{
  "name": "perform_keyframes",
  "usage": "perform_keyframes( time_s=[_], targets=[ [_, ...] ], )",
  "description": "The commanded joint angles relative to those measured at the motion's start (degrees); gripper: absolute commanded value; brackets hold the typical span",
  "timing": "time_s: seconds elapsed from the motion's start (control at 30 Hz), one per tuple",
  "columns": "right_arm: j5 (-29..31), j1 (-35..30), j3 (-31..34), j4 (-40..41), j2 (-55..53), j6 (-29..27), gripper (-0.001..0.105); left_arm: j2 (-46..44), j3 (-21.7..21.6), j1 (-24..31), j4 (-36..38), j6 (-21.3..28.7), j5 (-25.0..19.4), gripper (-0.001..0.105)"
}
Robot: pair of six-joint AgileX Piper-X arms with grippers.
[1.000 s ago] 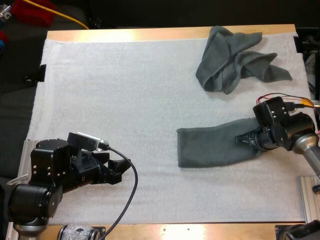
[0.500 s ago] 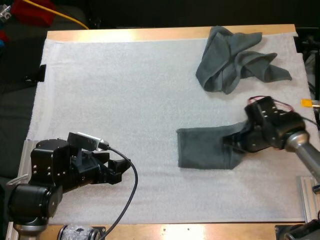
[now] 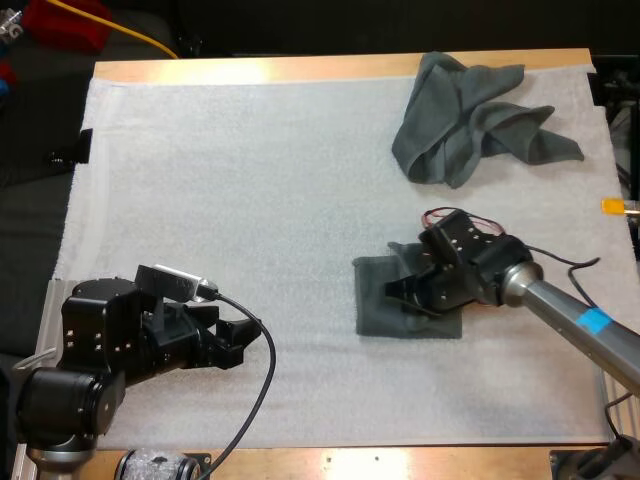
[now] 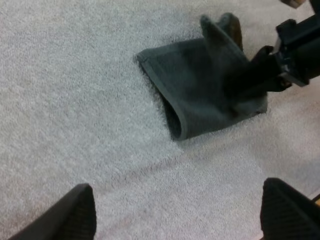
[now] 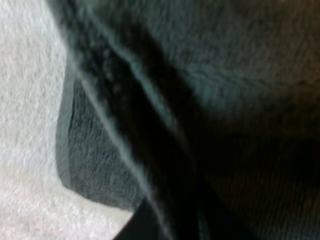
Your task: Pick towel from pile, fold and stack
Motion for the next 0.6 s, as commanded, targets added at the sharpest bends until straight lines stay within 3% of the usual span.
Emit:
perform_keyframes(
  time_s=[0.0,0.17,0.37,0.47,0.57],
  targets=[
    [-0.85,0.15,-0.49,-1.09,0.35,0.64,0.001,-0.08,-0.31,-0.26,0.61,-0.47,-0.27,0.066],
    [-1.44,0.16,-0.49,-2.21,2.71,1.68,0.001,-0.08,-0.31,-0.26,1.0,-0.33,-0.27,0.066],
    [-6.47,0.16,-0.49,-5.06,5.31,2.28,0.003,-0.08,-0.31,-0.26,1.0,-0.33,-0.27,0.066],
    [-7.3,0.16,-0.49,-5.35,5.72,2.96,0.014,-0.08,-0.31,-0.26,1.0,-0.33,-0.27,0.066],
    [-7.3,0.16,-0.49,-5.6,5.71,3.23,0.033,-0.08,-0.31,-0.26,1.0,-0.13,-0.27,0.066]
  ],
)
